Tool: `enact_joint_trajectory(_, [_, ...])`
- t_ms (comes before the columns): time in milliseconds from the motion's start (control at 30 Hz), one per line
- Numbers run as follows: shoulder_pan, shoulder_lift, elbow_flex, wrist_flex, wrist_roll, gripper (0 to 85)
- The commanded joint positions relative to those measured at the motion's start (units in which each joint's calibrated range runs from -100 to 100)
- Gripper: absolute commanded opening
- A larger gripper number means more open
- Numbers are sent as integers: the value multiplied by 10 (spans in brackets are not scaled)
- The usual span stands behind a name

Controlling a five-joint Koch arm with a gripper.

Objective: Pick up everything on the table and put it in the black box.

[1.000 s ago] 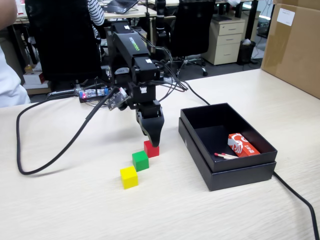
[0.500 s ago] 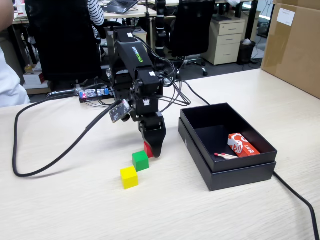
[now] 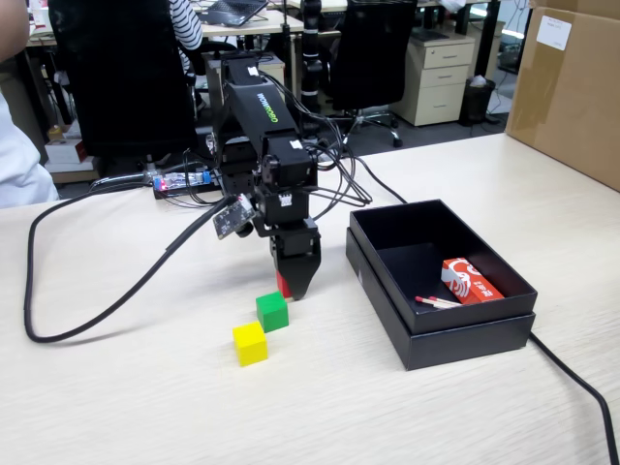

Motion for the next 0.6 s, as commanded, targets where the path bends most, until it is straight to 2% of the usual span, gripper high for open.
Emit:
enact_joint_trajectory(0, [16,-133,21,-8,11,11])
enact_joint_trajectory(133, [49,-248,35,-10,28,11])
enact_joint_trajectory(167, [76,-275,86,-24,34,11])
enact_joint_trajectory(233, [92,-279,111,-31,35,11])
enact_joint_trajectory(267, [118,-269,149,-32,39,11])
enact_joint_trajectory(333, [138,-226,193,-32,46,11])
enact_joint_trajectory(567, [153,-80,255,-32,51,12])
